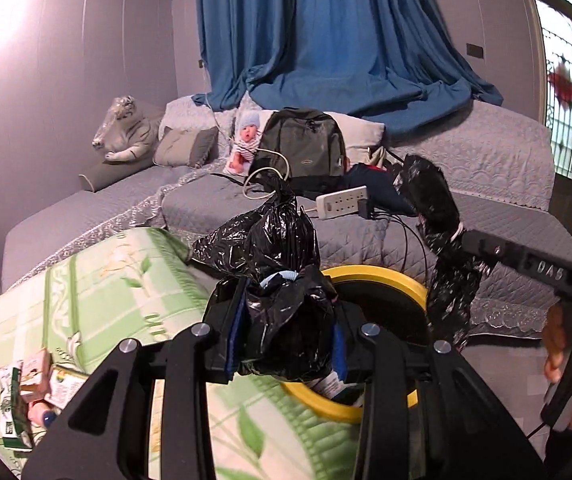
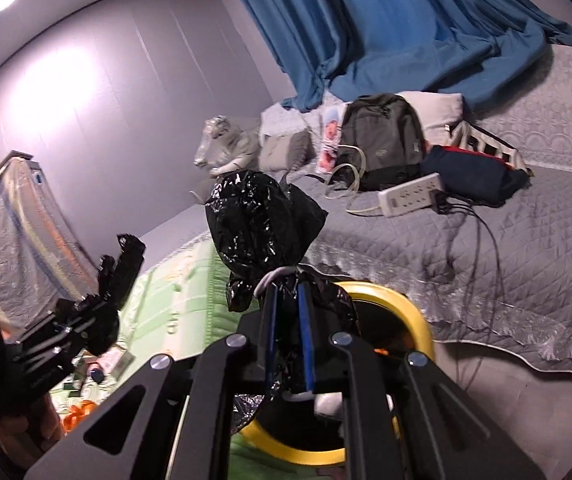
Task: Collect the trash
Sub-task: 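Carry the black bag with the right gripper over the yellow-rimmed bin, then open the right gripper, dropping the black bag into the bin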
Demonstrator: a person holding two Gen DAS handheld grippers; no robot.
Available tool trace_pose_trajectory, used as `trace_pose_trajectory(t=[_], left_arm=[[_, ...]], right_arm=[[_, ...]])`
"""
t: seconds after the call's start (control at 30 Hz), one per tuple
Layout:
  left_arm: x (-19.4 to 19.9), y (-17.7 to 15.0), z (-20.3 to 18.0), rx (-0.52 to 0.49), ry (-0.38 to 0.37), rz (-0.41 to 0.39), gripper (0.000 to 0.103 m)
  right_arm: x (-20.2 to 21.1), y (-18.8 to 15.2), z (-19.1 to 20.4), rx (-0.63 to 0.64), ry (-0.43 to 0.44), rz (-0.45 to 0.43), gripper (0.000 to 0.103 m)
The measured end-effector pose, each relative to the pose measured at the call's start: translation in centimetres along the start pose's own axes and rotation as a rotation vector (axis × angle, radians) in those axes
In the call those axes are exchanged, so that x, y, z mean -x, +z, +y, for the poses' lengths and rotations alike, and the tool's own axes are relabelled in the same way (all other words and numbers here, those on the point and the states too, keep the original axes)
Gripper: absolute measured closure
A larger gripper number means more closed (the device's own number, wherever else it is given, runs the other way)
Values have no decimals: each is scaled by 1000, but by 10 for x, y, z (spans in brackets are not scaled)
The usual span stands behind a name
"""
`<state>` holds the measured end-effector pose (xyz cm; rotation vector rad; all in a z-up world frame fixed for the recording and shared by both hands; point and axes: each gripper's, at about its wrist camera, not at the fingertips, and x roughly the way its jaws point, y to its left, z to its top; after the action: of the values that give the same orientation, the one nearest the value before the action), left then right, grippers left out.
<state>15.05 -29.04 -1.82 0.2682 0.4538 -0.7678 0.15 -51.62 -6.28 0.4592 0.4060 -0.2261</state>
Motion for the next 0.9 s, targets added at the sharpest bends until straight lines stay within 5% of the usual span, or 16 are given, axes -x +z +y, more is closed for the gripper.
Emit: trace_pose_trajectory(t=[0.9], left_arm=[[-111,-20,-27,29,34,117,69]], right_arm=[[-102,-34,-48,38,-201,157,93]])
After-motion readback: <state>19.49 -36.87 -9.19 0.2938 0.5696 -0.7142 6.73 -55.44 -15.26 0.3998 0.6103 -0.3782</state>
